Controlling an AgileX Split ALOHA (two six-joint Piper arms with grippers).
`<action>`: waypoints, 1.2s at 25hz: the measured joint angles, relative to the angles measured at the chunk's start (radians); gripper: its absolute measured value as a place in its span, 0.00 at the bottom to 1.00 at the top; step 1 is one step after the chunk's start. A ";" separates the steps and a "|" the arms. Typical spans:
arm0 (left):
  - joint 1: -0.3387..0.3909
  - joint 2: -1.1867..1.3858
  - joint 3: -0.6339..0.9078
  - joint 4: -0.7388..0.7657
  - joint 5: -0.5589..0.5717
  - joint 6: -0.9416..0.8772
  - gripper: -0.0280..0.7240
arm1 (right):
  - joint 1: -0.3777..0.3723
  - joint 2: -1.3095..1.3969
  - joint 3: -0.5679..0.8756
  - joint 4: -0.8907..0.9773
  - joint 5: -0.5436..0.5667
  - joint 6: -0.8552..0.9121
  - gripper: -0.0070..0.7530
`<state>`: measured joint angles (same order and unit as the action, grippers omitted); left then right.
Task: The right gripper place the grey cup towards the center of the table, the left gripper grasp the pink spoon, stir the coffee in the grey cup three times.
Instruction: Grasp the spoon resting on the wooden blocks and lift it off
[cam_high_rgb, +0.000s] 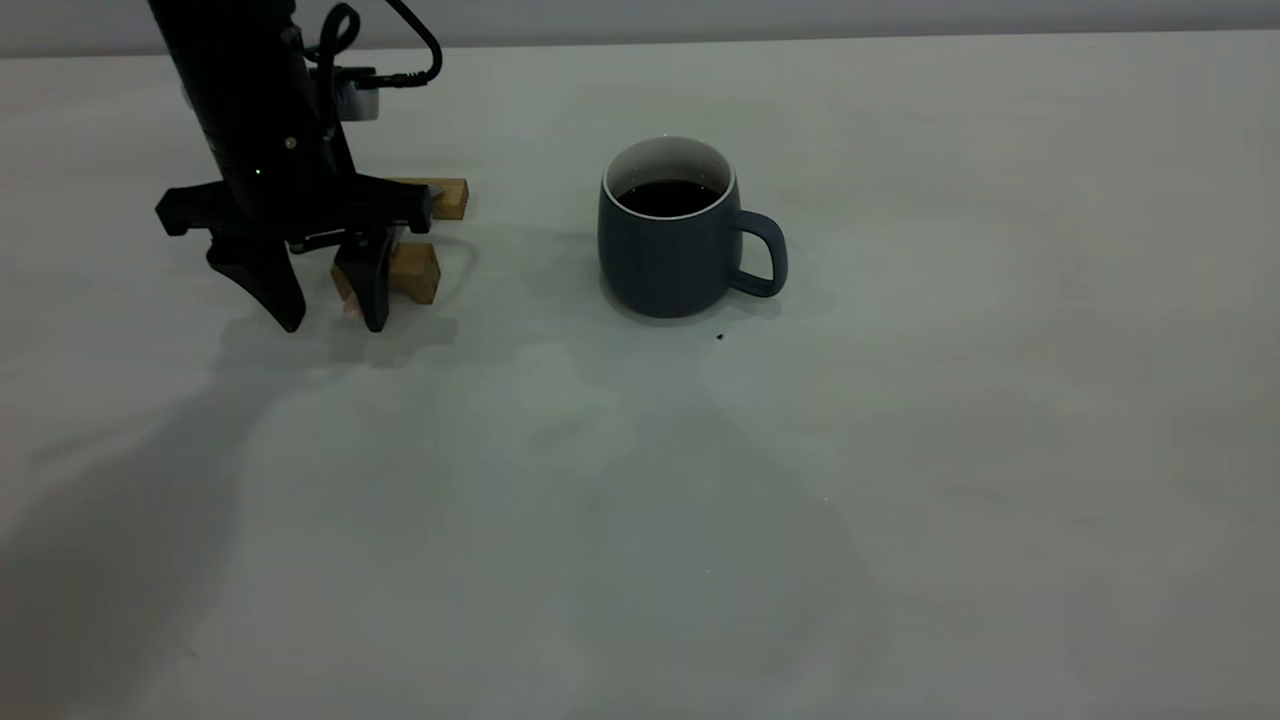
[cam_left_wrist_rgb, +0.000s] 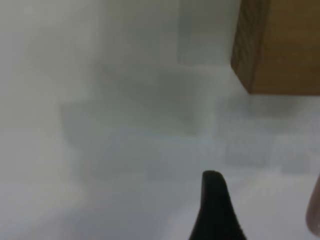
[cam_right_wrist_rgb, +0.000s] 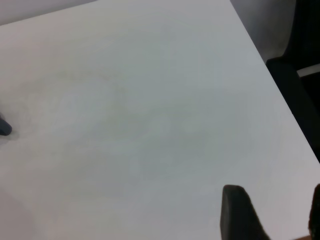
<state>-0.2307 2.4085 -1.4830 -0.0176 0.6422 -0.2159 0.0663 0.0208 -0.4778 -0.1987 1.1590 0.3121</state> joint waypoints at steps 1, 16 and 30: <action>0.000 0.003 -0.002 0.000 -0.004 0.000 0.82 | 0.000 0.000 0.000 0.000 0.000 0.000 0.51; 0.000 0.004 -0.009 -0.018 -0.037 -0.003 0.74 | 0.000 0.000 0.000 0.000 0.000 0.000 0.51; 0.000 0.004 -0.009 -0.041 -0.050 -0.003 0.28 | 0.000 0.000 0.000 0.000 0.000 0.000 0.51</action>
<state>-0.2307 2.4128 -1.4925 -0.0585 0.5921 -0.2185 0.0663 0.0208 -0.4778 -0.1987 1.1590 0.3121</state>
